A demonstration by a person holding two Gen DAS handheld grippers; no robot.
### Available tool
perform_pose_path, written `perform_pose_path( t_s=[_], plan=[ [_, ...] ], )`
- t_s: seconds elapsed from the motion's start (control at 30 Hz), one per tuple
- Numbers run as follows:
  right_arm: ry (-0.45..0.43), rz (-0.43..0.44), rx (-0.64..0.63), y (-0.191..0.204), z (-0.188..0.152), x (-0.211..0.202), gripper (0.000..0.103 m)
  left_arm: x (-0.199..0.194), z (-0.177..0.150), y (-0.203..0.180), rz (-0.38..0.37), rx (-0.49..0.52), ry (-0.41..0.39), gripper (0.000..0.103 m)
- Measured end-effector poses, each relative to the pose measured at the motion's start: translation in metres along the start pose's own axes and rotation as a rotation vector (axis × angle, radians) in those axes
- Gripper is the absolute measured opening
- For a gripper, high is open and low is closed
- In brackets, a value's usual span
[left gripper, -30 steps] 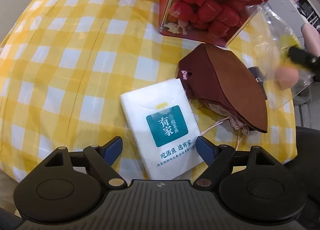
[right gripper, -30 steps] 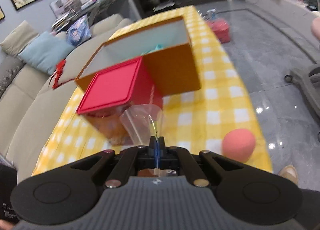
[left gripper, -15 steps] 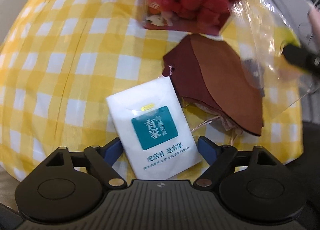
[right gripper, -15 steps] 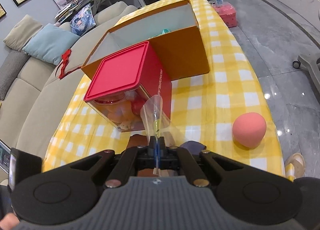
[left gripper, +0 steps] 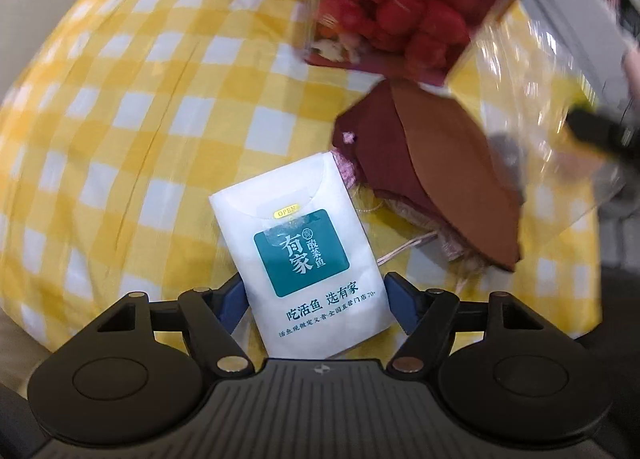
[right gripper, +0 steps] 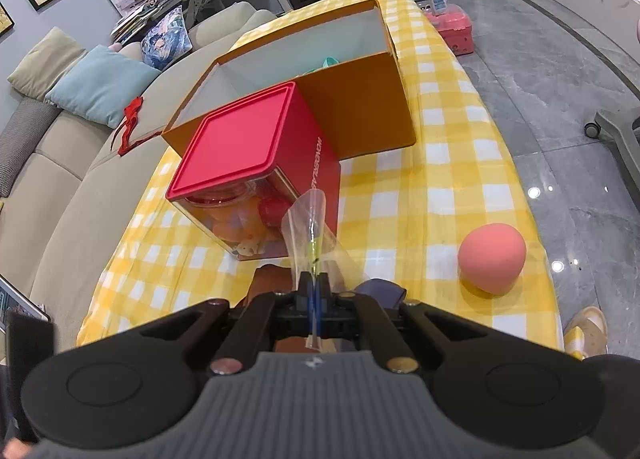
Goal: Organize soft objects
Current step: 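Grasp the white tissue packet with the left gripper while the right lifts the bag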
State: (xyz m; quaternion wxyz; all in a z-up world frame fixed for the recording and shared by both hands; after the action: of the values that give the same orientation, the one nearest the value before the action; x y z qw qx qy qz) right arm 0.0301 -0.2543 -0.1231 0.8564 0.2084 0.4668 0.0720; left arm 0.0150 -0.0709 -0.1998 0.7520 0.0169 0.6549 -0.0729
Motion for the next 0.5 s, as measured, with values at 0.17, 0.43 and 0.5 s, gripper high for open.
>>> perform_pose_path(
  t_s=[0.17, 0.43, 0.5],
  plan=[
    [0.005, 0.007, -0.011, 0.002, -0.001, 0.001, 0.0, -0.026, 0.006, 0.023, -0.089, -0.065, -0.047, 0.082],
    [0.013, 0.015, -0.027, 0.004, -0.003, 0.003, 0.0, -0.049, 0.017, 0.024, -0.051, -0.009, -0.134, 0.082],
    [0.013, 0.015, -0.033, 0.005, -0.003, 0.003, 0.0, -0.058, 0.019, 0.028, -0.028, -0.006, -0.165, 0.082]
  ],
)
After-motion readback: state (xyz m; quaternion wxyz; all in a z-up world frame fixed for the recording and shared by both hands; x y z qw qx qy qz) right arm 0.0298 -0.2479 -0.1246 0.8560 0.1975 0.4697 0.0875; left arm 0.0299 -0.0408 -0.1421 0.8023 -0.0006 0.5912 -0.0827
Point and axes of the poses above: each gripper's, at about its wrist camera, not at the fingertips, and x roughly the way its jaws point, y to its left, z to its top, the point moved 9 cm from there along x, roughly the way its jaws point, and after that the axes turned 4 degrees about y, right-handed, at the moved point
